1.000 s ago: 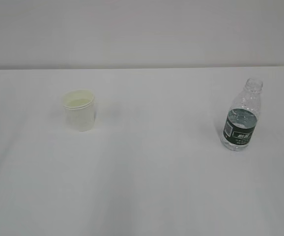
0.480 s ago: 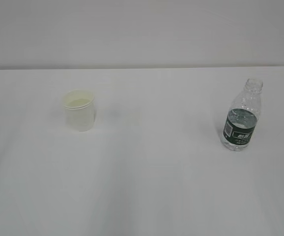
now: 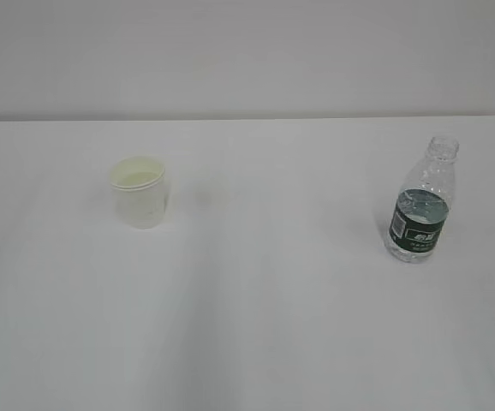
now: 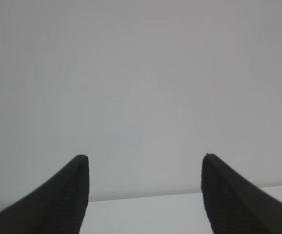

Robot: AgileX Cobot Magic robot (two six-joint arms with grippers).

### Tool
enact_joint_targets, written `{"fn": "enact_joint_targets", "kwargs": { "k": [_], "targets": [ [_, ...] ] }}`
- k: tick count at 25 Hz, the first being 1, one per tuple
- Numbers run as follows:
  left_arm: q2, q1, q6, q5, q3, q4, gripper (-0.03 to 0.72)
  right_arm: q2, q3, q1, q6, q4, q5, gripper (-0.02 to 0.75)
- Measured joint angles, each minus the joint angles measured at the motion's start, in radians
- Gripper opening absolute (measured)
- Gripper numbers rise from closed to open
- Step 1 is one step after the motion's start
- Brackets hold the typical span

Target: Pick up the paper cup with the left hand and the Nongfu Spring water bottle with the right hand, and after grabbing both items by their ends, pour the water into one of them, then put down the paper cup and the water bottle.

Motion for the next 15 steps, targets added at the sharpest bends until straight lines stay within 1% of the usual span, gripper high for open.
{"fn": "enact_joint_targets", "kwargs": {
  "k": [2,6,7,10,15],
  "targets": [
    [-0.020,0.000,0.149,0.035,0.000,-0.141,0.515,0.000,0.000,0.000,0.000,0.000,0.000,0.588],
    [-0.079,0.000,0.402,0.054,0.000,-0.302,0.513,0.000,0.000,0.000,0.000,0.000,0.002,0.588],
    [-0.096,0.000,0.437,0.062,0.000,-0.328,0.513,0.000,0.000,0.000,0.000,0.000,0.002,0.588],
    [-0.154,0.000,0.487,0.101,0.000,-0.363,0.513,0.000,0.000,0.000,0.000,0.000,0.002,0.588],
    [-0.212,0.000,0.500,0.222,0.000,-0.368,0.511,0.000,0.000,0.000,0.000,0.000,0.002,0.588]
  ]
}}
